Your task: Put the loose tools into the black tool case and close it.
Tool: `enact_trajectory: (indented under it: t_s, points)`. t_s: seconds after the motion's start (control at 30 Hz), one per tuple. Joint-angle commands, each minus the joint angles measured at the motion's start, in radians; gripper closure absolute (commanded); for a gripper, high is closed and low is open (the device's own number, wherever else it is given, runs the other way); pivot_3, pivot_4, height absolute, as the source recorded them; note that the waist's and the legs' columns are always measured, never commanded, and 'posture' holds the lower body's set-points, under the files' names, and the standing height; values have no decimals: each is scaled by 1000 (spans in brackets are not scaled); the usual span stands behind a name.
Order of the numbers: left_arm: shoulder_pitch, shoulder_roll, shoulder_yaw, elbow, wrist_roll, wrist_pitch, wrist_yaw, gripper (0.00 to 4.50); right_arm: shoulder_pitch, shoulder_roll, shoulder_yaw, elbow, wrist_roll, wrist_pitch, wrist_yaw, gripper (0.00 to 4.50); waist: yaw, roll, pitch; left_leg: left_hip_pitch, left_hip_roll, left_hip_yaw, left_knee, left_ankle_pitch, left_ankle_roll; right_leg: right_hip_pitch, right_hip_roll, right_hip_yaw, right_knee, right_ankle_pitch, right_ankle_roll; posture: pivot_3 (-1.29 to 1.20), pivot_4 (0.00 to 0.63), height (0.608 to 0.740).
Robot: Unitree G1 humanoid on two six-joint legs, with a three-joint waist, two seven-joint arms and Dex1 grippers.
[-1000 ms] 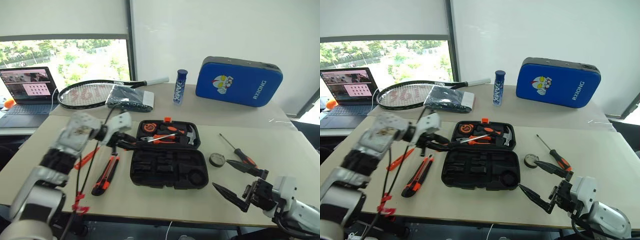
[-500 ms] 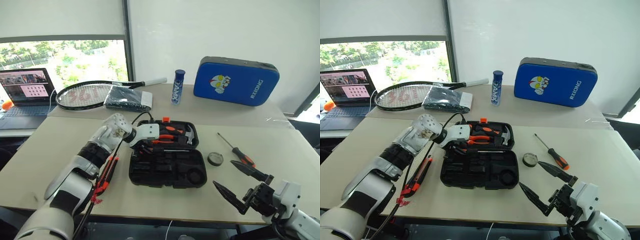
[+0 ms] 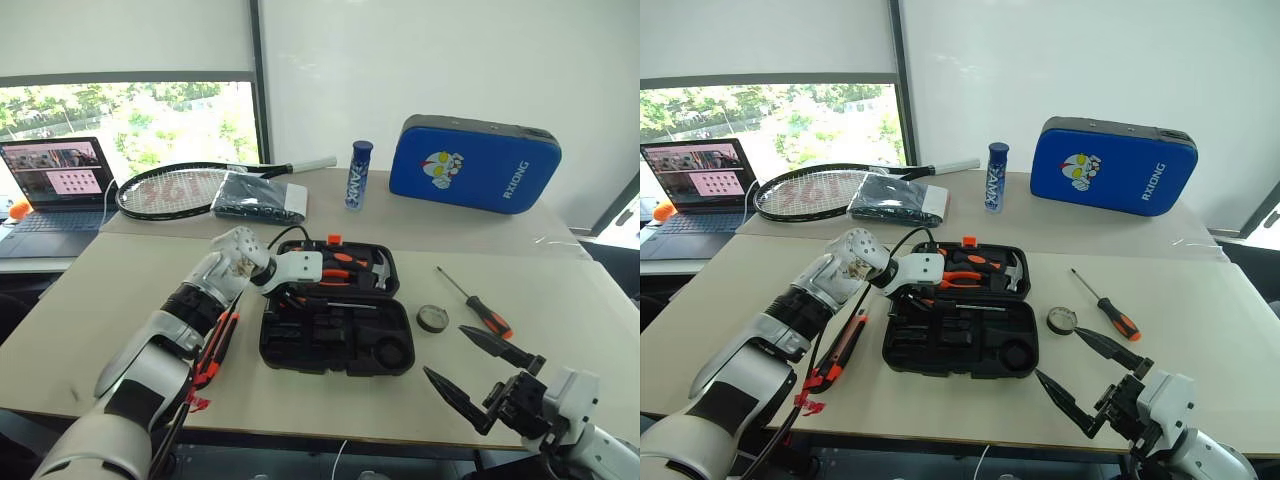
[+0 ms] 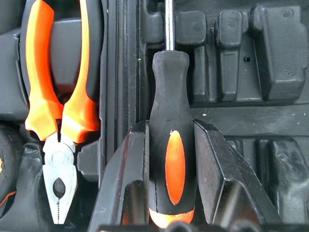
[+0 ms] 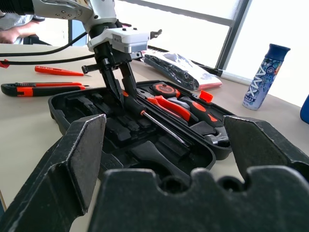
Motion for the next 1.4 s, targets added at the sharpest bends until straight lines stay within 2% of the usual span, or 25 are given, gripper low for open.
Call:
enact_trajectory:
  t_s: [0.03, 0.07, 0.13, 0.43, 0.5, 0.53, 0.63, 0.8, 1.0, 1.4]
  points:
    - [4, 6, 12, -26, 13, 12, 14, 1721, -16, -9, -7, -32, 10, -3, -9, 0, 0, 0, 0, 0, 0, 0, 0, 0, 0, 0, 0, 0, 0, 0, 0, 0, 150, 740]
    - [3, 5, 19, -31, 12, 9, 18, 1501, -18, -10, -7, -32, 11, -1, -10, 0, 1, 0, 0, 0, 0, 0, 0, 0, 0, 0, 0, 0, 0, 0, 0, 0, 150, 740]
    - [-3, 4, 35, -42, 1, 4, 24, 788, -20, -12, -9, -31, 12, 2, -10, 0, 1, 0, 0, 0, 0, 0, 1, 0, 0, 0, 0, 0, 0, 0, 0, 0, 150, 740]
    - [8, 9, 152, -105, -105, -28, 32, 788, -9, -12, -14, -19, 14, -6, 0, 0, 2, 0, 0, -2, 0, 0, 0, 0, 0, -1, 0, 0, -1, 1, -1, 0, 150, 740]
    - [27, -2, 195, -82, -146, -62, 48, 1302, -6, -9, -15, -17, 13, -10, 1, 0, 2, 0, 0, -2, 0, 0, 0, 0, 0, -1, 0, 0, -1, 1, -2, 0, 150, 740]
    - [39, -3, 210, -63, -170, -99, 33, 1404, -3, -8, -14, -16, 11, -13, 2, 0, 1, 0, 0, -2, 0, 0, 0, 0, 0, -1, 0, 0, -1, 2, -2, 0, 150, 740]
    - [57, -23, 255, 4, -221, -146, 30, 2526, 0, -5, -11, -16, 8, -16, 0, 0, 0, 1, 0, -1, 0, 0, 0, 0, 0, -1, 0, 0, -1, 2, -3, 0, 150, 740]
    - [60, -50, 247, 129, -199, -185, 60, 4378, -5, -2, -1, -27, -1, -11, -13, 0, 1, 1, 0, -1, 0, 0, 1, 0, 0, -1, 0, 0, -1, 2, -3, 0, 150, 740]
    - [58, -87, 227, 225, -154, -244, 113, 4479, -10, -8, -1, -36, 0, -3, -21, 0, 2, 0, 0, -2, 0, 0, 1, 0, 0, -1, 0, 0, -2, 2, -3, 0, 150, 740]
    - [109, -108, 182, 202, -112, -214, 96, 4479, -17, -7, 6, -35, -6, -4, -36, 0, 3, 1, 0, -1, 0, 0, 1, 0, 0, 0, 0, 0, -1, 2, -3, 0, 150, 740]
